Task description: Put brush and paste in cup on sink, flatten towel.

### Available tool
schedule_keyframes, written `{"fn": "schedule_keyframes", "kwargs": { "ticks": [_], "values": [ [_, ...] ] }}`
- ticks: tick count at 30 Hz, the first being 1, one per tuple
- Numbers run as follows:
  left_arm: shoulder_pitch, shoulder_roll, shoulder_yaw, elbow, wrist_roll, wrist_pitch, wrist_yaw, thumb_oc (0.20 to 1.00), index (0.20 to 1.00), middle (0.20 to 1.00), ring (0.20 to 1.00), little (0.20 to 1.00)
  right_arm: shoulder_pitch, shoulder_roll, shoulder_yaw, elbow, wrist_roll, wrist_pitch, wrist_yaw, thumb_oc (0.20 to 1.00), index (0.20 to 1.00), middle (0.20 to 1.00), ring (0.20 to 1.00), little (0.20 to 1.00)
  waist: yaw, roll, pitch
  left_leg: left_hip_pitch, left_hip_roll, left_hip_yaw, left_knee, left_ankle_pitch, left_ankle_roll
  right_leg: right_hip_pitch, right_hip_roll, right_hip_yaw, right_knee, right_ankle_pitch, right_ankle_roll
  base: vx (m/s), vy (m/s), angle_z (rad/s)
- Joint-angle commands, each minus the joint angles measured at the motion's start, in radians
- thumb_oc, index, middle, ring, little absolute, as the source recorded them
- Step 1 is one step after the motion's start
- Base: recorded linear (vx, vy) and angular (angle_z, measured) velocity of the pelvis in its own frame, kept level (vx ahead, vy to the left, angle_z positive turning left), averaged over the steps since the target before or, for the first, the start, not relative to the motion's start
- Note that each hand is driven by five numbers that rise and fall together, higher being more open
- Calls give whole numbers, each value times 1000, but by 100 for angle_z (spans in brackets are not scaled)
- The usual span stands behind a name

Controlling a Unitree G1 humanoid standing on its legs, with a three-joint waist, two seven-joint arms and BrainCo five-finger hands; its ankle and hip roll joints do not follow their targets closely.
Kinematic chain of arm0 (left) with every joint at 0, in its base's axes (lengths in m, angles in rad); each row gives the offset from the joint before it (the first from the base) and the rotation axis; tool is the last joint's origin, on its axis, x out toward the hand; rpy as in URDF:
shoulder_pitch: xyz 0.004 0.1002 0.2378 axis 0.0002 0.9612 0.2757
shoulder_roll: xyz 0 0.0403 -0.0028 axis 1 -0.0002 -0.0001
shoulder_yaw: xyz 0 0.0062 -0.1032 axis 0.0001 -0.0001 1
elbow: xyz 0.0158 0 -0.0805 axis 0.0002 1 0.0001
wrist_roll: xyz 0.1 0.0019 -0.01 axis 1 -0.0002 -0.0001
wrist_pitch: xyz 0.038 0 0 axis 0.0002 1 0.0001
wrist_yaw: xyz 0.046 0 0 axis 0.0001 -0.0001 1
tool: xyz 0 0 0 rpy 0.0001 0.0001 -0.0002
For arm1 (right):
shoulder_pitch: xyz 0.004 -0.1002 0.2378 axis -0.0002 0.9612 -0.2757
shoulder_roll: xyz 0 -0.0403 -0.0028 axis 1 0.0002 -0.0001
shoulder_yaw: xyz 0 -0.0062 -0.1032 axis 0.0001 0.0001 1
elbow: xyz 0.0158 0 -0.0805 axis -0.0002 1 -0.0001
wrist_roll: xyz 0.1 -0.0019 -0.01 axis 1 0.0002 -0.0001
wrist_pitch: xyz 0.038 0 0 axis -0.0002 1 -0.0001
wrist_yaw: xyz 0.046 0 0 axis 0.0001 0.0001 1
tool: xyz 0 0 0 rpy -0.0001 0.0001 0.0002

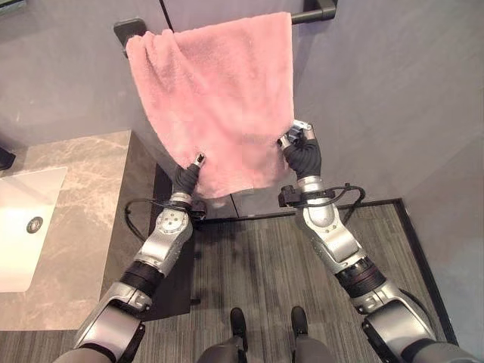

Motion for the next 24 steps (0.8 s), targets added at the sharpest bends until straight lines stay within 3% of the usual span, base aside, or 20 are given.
{"fn": "schedule_keyframes", "kwargs": {
  "ticks": [1,2,3,10,18,24],
  "values": [
    [-147,1,-24,98,8,-53,17,338,338,338,338,338,-66,45,15,34,18,-56,-8,489,489,489,489,489,-10,-48,-36,-30,75,28,2,2,-103,-11,-142,13,-2,20,91,-33,16,-5],
    [-156,-2,-28,107,15,-53,26,758,758,758,758,758,-74,45,19,45,14,-54,-14,818,818,818,818,818,-9,-48,-36,-35,76,34,2,2,-102,-22,-142,19,-2,23,92,-21,20,-5],
    [-171,-3,-34,126,36,-45,43,1000,1000,1000,1000,1000,-83,44,29,61,10,-47,-21,1000,1000,1000,1000,1000,-9,-45,-35,-37,78,41,2,3,-100,-32,-143,28,-2,25,93,-11,13,-5],
    [-133,12,-27,142,85,-14,39,1000,1000,1000,1000,1000,-72,27,21,72,2,-22,-17,1000,1000,1000,1000,1000,-4,-41,-46,-15,82,48,2,-3,-99,-12,-141,33,-2,19,91,37,-11,-12],
    [-30,120,34,150,158,21,-8,1000,1000,1000,1000,1000,-47,14,-6,90,6,-9,17,1000,1000,1000,1000,1000,13,-31,-60,31,82,39,2,-11,-102,49,-137,11,-1,-3,82,44,-14,1],
    [8,217,110,83,173,9,-5,1000,1000,1000,1000,1000,-41,4,-22,95,10,-6,40,1000,1000,1000,1000,1000,27,-33,-62,45,80,23,2,-14,-105,77,-136,-10,1,-15,79,22,-13,5]
  ]
}}
